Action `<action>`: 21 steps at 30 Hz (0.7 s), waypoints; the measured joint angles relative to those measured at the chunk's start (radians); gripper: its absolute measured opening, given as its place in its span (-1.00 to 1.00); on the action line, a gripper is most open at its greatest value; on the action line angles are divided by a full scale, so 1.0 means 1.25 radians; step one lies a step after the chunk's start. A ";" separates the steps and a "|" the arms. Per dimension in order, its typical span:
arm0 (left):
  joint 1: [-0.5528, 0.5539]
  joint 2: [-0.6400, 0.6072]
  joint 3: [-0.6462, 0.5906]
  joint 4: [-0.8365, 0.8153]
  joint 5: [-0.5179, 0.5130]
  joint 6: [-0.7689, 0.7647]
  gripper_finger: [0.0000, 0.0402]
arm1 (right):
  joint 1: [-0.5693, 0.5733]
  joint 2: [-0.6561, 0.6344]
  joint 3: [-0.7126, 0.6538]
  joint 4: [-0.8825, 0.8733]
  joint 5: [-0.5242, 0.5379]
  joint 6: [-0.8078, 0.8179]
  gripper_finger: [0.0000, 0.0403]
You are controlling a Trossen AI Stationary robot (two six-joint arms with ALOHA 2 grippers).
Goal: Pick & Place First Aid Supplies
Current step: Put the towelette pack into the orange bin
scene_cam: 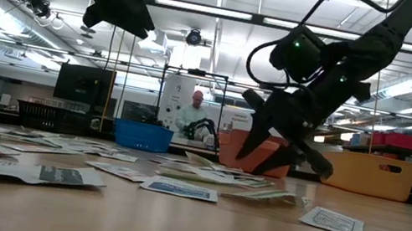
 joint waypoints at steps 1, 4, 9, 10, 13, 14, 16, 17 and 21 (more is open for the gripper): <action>0.000 0.000 0.000 0.000 0.000 0.000 -0.41 | 0.000 0.007 0.000 0.009 0.001 -0.003 -0.16; 0.000 0.000 0.000 0.000 0.002 0.000 -0.41 | 0.001 0.022 0.001 0.040 0.010 -0.017 -0.16; 0.000 0.000 0.000 0.000 0.002 -0.001 -0.41 | 0.000 0.027 0.001 0.059 0.013 -0.025 -0.16; 0.000 0.000 0.000 0.000 0.002 -0.001 -0.41 | -0.001 0.027 0.001 0.062 0.012 -0.026 -0.16; 0.000 0.000 0.000 0.000 0.002 -0.001 -0.41 | -0.002 0.028 0.001 0.064 0.004 -0.040 -0.16; 0.000 0.000 0.000 0.000 0.002 -0.001 -0.41 | -0.003 0.028 0.001 0.064 -0.002 -0.041 -0.16; 0.000 0.000 0.000 0.000 0.002 -0.001 -0.41 | -0.003 0.028 0.001 0.064 -0.008 -0.040 -0.16; 0.000 0.000 0.000 0.000 0.002 -0.001 -0.41 | -0.003 0.028 0.001 0.064 -0.007 -0.040 -0.16; 0.000 0.000 0.000 0.000 0.002 -0.001 -0.41 | -0.005 0.028 0.001 0.063 -0.009 -0.041 -0.16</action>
